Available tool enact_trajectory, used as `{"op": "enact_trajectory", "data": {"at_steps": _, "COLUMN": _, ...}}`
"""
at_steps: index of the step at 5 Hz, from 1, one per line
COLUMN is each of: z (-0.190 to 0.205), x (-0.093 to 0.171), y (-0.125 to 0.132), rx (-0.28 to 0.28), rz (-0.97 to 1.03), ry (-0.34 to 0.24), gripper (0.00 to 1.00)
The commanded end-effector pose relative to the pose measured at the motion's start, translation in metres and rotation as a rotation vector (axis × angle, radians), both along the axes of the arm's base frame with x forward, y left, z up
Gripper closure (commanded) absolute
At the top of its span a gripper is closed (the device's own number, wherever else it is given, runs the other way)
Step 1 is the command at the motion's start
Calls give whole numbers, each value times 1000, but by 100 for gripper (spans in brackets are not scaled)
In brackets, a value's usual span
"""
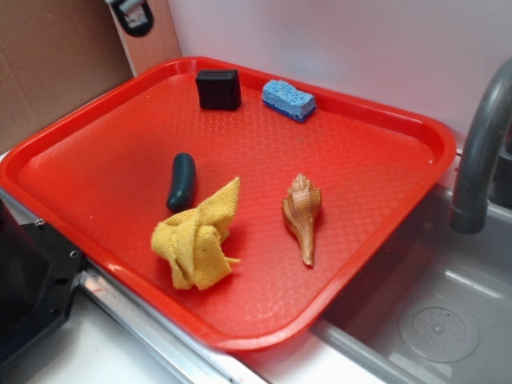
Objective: Grab the black box.
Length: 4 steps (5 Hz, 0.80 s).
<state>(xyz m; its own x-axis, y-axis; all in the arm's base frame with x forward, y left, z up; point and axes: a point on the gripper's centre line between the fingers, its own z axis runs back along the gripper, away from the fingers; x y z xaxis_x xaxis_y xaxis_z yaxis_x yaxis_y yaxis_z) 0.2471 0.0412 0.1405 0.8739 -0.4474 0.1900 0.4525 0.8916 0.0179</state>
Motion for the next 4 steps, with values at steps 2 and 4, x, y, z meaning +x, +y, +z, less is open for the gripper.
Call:
{"op": "enact_trajectory", "data": {"at_steps": 2, "z": -64, "x": 66, "y": 12, "rx": 137, "rz": -121, "ry": -31, "gripper": 0}}
{"op": "enact_trajectory", "data": {"at_steps": 4, "z": -71, "x": 85, "y": 16, "rx": 173, "rz": -211, "ry": -135, "gripper": 0}}
